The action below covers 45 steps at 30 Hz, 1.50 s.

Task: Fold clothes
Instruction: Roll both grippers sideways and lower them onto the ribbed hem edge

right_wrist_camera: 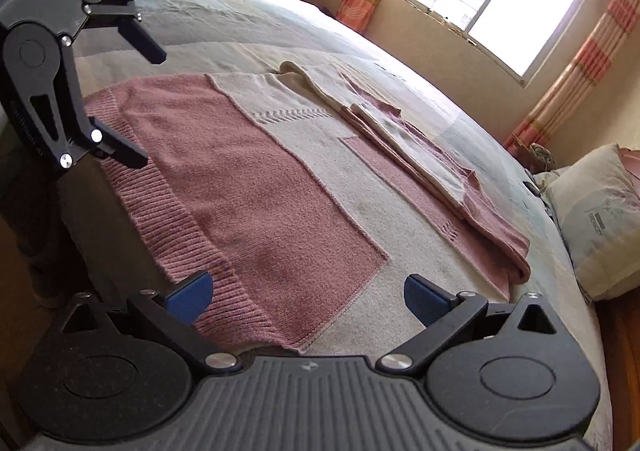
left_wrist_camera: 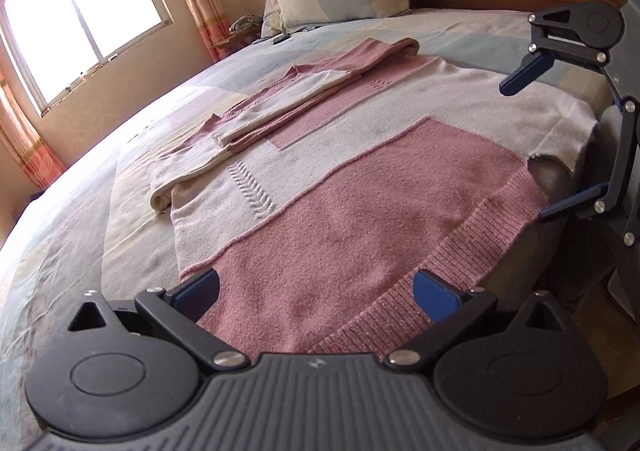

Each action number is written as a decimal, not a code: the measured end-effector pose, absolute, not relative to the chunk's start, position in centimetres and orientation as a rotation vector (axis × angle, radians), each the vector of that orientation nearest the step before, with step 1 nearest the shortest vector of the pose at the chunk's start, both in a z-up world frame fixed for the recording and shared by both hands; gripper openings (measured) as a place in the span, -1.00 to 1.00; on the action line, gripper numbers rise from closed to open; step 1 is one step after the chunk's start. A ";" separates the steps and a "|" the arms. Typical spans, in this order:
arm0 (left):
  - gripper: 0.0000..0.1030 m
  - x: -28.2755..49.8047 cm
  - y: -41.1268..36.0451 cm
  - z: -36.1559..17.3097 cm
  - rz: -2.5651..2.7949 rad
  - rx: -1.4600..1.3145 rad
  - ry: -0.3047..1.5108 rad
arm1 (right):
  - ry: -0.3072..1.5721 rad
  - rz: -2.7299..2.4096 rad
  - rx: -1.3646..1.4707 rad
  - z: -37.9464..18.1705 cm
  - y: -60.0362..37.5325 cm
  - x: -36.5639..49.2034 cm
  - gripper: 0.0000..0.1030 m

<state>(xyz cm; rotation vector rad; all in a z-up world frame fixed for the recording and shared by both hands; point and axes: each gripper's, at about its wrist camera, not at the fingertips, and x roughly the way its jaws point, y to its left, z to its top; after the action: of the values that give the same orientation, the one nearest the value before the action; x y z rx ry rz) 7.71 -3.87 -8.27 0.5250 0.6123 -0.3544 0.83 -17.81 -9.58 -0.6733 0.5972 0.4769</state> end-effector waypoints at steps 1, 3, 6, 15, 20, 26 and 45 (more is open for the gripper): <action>0.99 7.8 -4.2 -8.3 -0.365 0.533 0.609 | 0.611 0.505 -0.696 -9.7 -17.8 0.5 1.00; 0.99 8.0 -4.9 -8.3 -0.391 0.544 0.603 | 0.639 0.534 -0.745 -10.2 -17.7 0.2 1.00; 0.99 8.0 -6.3 -8.3 -0.434 0.559 0.586 | 0.647 0.515 -0.821 -11.3 -17.4 0.2 1.00; 0.99 6.9 -9.7 -8.7 -0.539 0.629 0.553 | 0.519 0.408 -0.943 -10.6 -17.0 -0.1 1.00; 0.99 7.2 -11.4 -9.3 -0.574 0.646 0.547 | 0.507 0.374 -0.894 -9.5 -17.8 0.8 1.00; 0.99 8.8 -12.8 -10.6 -0.521 0.702 0.535 | 0.482 0.377 -0.864 -8.9 -18.0 0.3 1.00; 0.99 8.1 -9.7 -10.1 -0.501 0.676 0.537 | 0.316 0.291 -0.962 -11.5 -15.2 0.5 1.00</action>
<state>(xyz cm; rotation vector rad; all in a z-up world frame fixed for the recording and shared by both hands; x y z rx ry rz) 8.07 -9.70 -10.08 0.6759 0.5365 -0.5013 0.47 -15.23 -11.46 -0.9622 0.3161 0.2912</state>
